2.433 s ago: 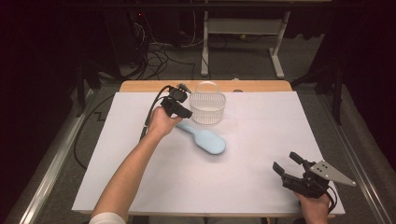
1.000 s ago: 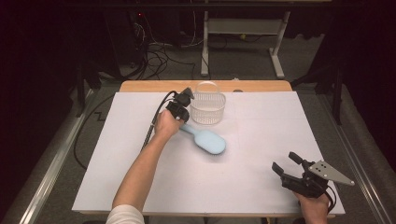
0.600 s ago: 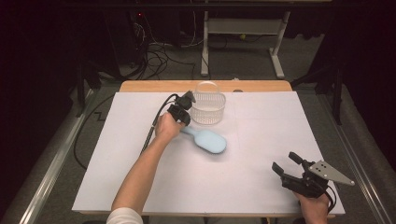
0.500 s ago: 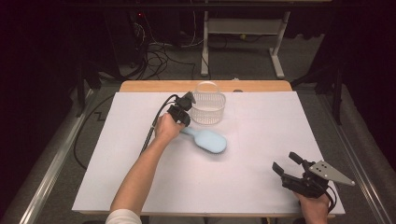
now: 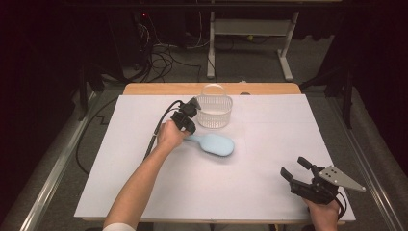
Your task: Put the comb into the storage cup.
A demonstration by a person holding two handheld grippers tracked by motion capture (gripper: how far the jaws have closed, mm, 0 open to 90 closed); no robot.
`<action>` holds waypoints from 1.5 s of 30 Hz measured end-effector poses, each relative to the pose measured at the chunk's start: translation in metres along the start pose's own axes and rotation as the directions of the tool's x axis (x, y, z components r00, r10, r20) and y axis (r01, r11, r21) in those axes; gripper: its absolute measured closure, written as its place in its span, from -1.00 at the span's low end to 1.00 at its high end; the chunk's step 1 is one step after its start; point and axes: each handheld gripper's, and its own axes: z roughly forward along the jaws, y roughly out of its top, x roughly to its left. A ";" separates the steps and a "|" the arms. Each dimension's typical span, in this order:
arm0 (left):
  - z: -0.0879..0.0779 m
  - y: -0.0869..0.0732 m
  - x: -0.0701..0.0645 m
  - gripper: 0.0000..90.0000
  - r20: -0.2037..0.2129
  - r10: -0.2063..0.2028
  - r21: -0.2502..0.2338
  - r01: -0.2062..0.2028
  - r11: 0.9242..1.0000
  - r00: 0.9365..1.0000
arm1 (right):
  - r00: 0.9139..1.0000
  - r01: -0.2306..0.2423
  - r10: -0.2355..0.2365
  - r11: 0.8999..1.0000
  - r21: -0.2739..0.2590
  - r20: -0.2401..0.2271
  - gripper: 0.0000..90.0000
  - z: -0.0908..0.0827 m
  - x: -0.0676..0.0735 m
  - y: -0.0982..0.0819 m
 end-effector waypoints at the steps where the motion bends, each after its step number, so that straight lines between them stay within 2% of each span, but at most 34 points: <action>1: 0.000 -0.001 0.000 0.96 0.001 0.001 -0.003 -0.001 1.000 1.000 | 1.000 0.001 -0.001 1.000 0.000 0.000 -0.51 0.000 0.000 0.000; 19: -0.001 -0.019 -0.004 0.96 0.035 0.012 0.021 -0.012 1.000 0.999 | 1.000 0.001 -0.001 1.000 -0.001 0.001 -0.51 0.000 0.000 0.000; 45: -0.003 -0.041 -0.015 0.96 0.090 0.049 0.012 -0.050 0.999 0.995 | 1.000 0.003 -0.003 1.000 0.000 0.002 -0.51 0.000 0.000 0.000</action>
